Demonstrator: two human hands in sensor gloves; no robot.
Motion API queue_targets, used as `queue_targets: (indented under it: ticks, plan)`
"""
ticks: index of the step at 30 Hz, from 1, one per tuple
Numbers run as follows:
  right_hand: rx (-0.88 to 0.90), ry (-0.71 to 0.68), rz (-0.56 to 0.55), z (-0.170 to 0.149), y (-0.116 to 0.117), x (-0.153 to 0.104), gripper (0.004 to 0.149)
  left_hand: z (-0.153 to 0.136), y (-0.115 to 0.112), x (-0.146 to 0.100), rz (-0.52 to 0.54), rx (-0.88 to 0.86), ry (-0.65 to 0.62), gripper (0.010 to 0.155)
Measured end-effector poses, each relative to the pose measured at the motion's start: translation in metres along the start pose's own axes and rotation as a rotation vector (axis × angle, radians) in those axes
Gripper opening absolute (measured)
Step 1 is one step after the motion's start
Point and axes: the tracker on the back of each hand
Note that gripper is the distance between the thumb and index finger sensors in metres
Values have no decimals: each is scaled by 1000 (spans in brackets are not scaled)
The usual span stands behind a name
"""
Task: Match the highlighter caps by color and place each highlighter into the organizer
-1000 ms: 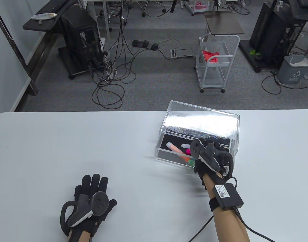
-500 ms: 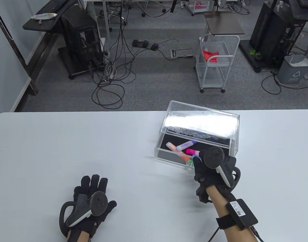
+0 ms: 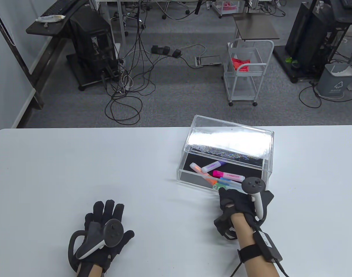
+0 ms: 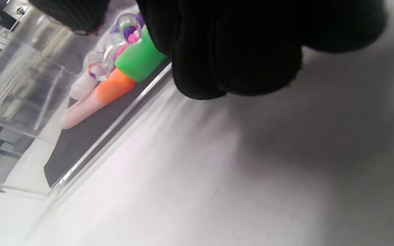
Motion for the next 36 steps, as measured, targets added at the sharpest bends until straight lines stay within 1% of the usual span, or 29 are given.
queue_targets:
  ticks: [3,7,14,16,24,25,27,36]
  plan:
    - [99,25,44,-2,7,8,65,0,0,0,1,3,1,93]
    - [212,57,85,-5,14,15,64,1,-1,0,1,5,-3,93]
    - [440,100,143,-17,22,25,54,3,-2,0,0,15,-9,93]
    - [471,103,167,-18,23,26,52,4,-3,0,-2,17,-8,93]
    - [532,98,171,-17,25,26,49,5,-4,-1,-10,23,1,93]
    - [565,76,151,-17,24,28,49,5,-4,-1,-11,24,1,93]
    - [590,84,125,-17,23,32,49,5,-4,-1,-12,26,2,93]
    - [609,96,118,-6,15,53,50,5,-4,0,-23,30,3,93]
Point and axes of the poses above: the tracker on the back of each hand, its own z axis roughly to the thumb side, its own x axis roughly from the wrist to the fingertips, y = z × x, and after that the axes turned 7 degrees about z, right-handed
